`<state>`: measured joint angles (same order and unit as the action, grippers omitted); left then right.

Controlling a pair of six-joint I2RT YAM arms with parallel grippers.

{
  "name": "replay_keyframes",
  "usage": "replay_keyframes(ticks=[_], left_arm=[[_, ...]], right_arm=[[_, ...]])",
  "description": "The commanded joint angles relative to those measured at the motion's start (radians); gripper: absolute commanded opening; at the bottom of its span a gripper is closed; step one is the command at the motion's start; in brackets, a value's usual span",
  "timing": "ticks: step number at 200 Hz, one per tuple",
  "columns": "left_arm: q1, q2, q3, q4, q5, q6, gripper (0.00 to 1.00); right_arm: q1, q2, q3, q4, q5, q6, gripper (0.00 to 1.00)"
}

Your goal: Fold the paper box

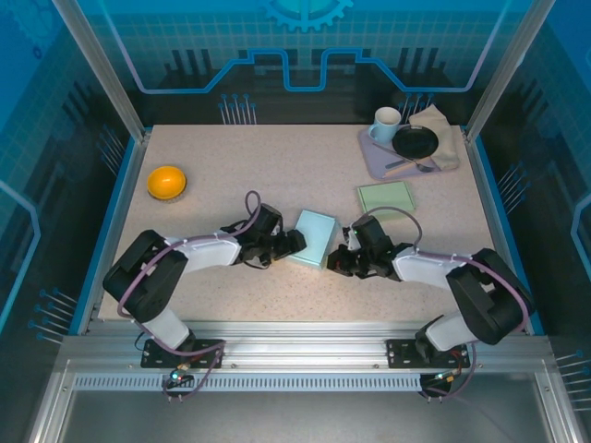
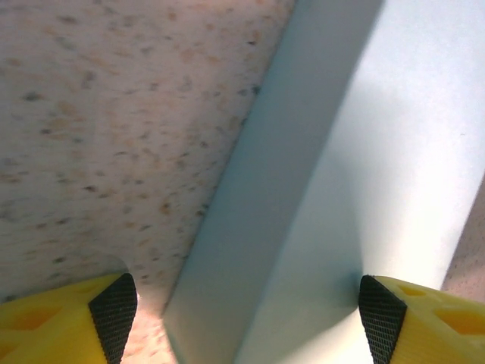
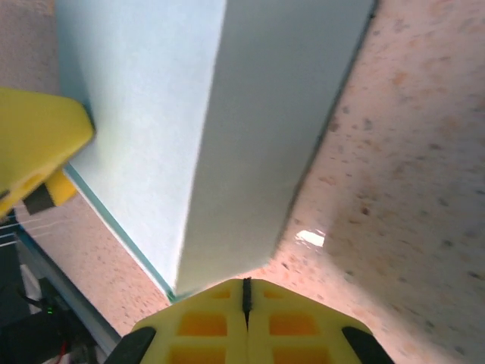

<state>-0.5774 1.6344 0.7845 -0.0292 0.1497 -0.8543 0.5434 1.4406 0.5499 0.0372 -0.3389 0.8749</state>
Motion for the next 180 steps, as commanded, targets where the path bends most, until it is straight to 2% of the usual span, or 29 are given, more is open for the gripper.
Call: replay_keyframes(ticks=[1,35,63,97,130,180], left_arm=[[0.048,-0.040,0.023,-0.158,0.050,0.097,0.82],[0.098,-0.055,0.145,-0.221,0.099,0.253,0.83],[0.103,0.037,0.315,-0.307,0.116,0.389,0.83],[0.142,0.163,0.485,-0.387,0.103,0.461,0.82],[0.154,0.303,0.604,-0.372,0.186,0.479,0.82],[0.147,0.390,0.641,-0.284,0.261,0.418,0.81]], right_arm=[[-0.039,-0.068,0.007,-0.197,0.062,-0.116,0.05],[-0.198,-0.157,0.032,-0.280,0.039,-0.224,0.06],[-0.266,-0.100,0.115,-0.284,0.005,-0.260,0.05],[-0.271,0.013,0.146,-0.149,-0.043,-0.175,0.05],[-0.262,0.119,0.151,-0.032,-0.068,-0.115,0.04],[-0.239,0.221,0.166,0.074,-0.097,-0.055,0.04]])
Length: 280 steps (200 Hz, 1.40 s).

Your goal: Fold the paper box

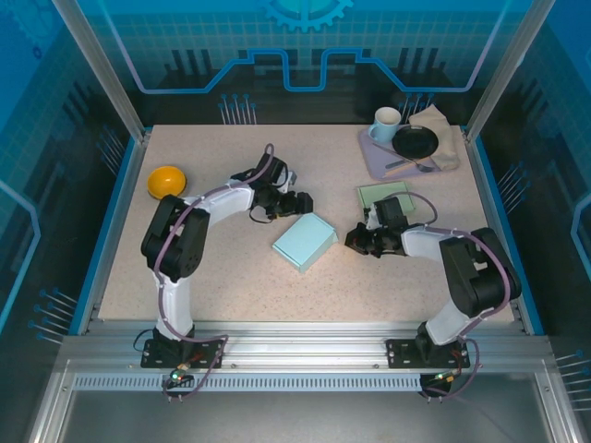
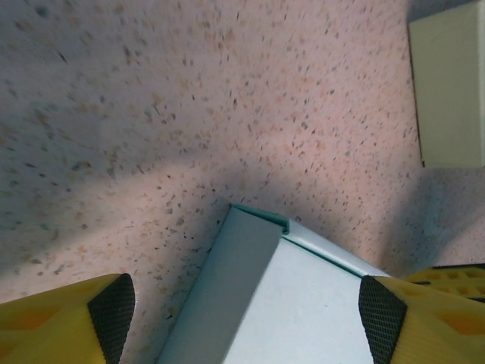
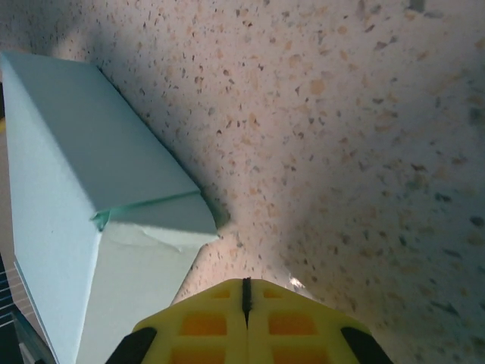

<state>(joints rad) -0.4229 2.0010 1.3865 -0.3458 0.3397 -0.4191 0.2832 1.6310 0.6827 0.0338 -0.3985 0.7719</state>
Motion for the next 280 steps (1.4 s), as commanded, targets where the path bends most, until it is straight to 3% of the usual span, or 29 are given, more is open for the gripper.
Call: replay_keyframes(ticks=[1,128,185,221,245,280], left_arm=[[-0.008,0.024,0.039,0.035,0.071,-0.017,0.81],[-0.062,0.090,0.035,0.065,0.102,-0.044,0.80],[-0.191,0.138,0.063,0.116,0.221,-0.028,0.73],[-0.288,0.185,0.044,0.210,0.348,-0.056,0.68],[-0.328,0.172,-0.039,0.385,0.434,-0.174,0.65],[-0.390,0.140,-0.114,0.490,0.482,-0.245,0.64]], right_arm=[[0.022,0.032,0.033,0.079,-0.037,0.048,0.03],[0.039,0.122,0.079,0.082,-0.012,0.042,0.03],[0.031,0.251,0.191,0.037,-0.078,0.005,0.03],[0.026,0.290,0.215,0.261,-0.246,-0.034,0.02],[0.025,0.249,0.179,0.400,-0.275,-0.037,0.02],[0.023,0.239,0.177,0.524,-0.344,-0.037,0.02]])
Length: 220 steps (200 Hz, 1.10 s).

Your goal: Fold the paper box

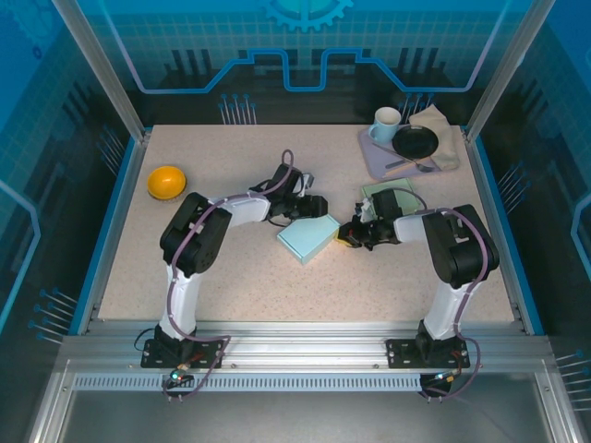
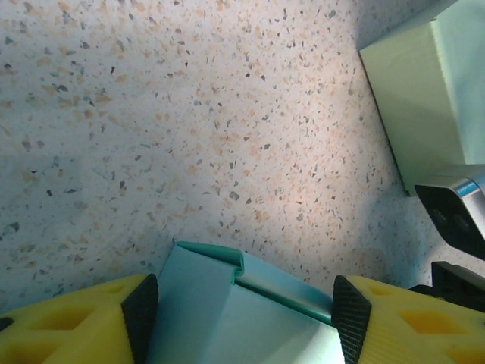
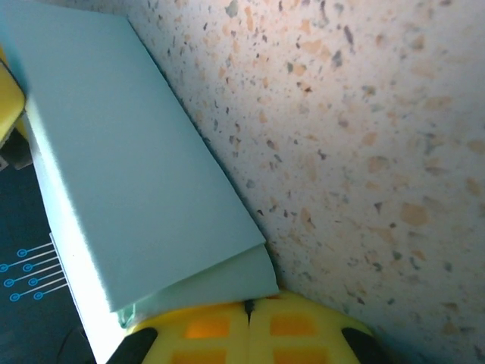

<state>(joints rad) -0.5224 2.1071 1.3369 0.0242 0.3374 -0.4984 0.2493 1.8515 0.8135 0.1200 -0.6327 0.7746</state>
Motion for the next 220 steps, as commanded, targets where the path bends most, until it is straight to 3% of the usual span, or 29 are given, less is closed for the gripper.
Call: replay_keyframes(ticks=[1,21,36,104,148,173,220], left_arm=[[-0.291,0.034,-0.064,0.122,0.487,-0.167,0.64],[-0.330,0.025,-0.072,0.130,0.513,-0.173,0.64],[-0.331,0.011,-0.078,0.079,0.464,-0.169,0.65],[-0.135,-0.171,-0.259,-0.031,0.185,-0.151,0.66],[-0.093,-0.231,-0.282,-0.096,0.091,-0.123,0.70],[-0.076,-0.224,-0.270,-0.100,0.086,-0.118,0.71],[-0.060,-0.177,-0.224,-0.150,0.076,-0.088,0.71]], right_arm=[[0.058,0.018,0.047,0.441,-0.115,-0.039,0.02],[0.062,0.026,0.060,0.451,-0.146,-0.046,0.02],[0.065,0.007,0.061,0.359,-0.103,-0.061,0.02],[0.058,-0.158,-0.013,0.003,0.123,-0.056,0.03],[0.044,-0.211,-0.036,-0.155,0.195,-0.066,0.04],[0.029,-0.205,0.005,-0.262,0.221,-0.146,0.04],[0.018,-0.114,0.247,-0.595,0.335,-0.463,0.04]])
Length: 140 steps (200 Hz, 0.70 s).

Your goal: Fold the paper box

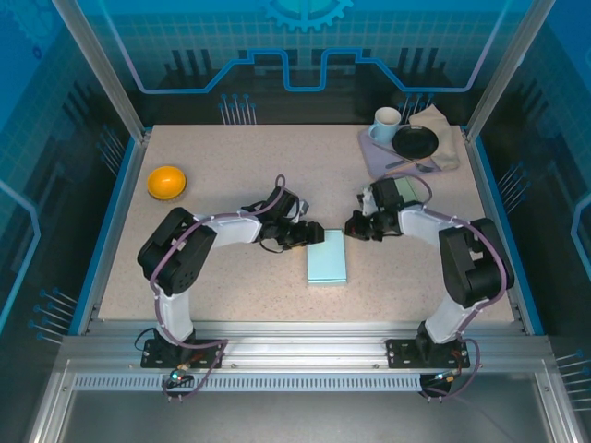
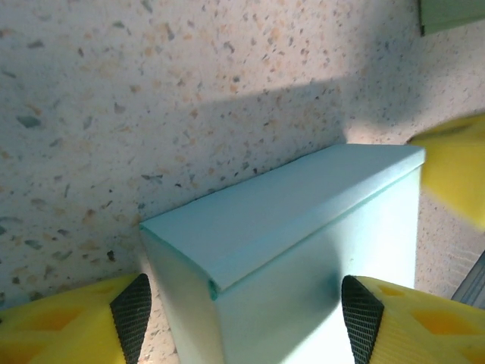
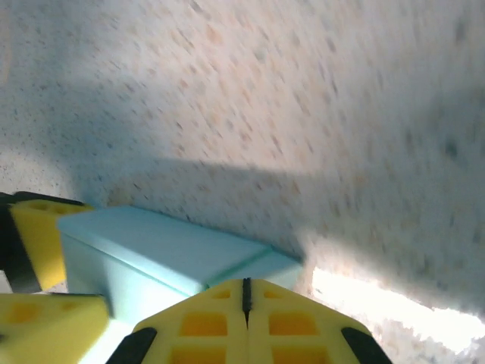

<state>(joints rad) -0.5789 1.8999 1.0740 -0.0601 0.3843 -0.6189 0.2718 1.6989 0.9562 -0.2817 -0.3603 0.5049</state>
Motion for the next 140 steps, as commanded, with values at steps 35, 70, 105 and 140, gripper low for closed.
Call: replay_keyframes(ticks=[35,70,105,140], left_arm=[[0.000,0.033,0.045,-0.075,0.019,0.033,0.71],[0.000,0.039,0.063,-0.094,0.015,0.034,0.70],[-0.001,0.049,0.083,-0.101,0.024,0.034,0.70],[-0.004,0.054,0.101,-0.103,0.031,0.027,0.70]], right_arm=[[-0.026,0.078,0.147,-0.262,0.093,-0.252,0.04],[-0.045,0.108,0.112,-0.216,-0.008,-0.261,0.04],[-0.048,0.163,0.097,-0.138,-0.101,-0.253,0.04],[-0.048,0.198,0.101,-0.122,-0.121,-0.253,0.04]])
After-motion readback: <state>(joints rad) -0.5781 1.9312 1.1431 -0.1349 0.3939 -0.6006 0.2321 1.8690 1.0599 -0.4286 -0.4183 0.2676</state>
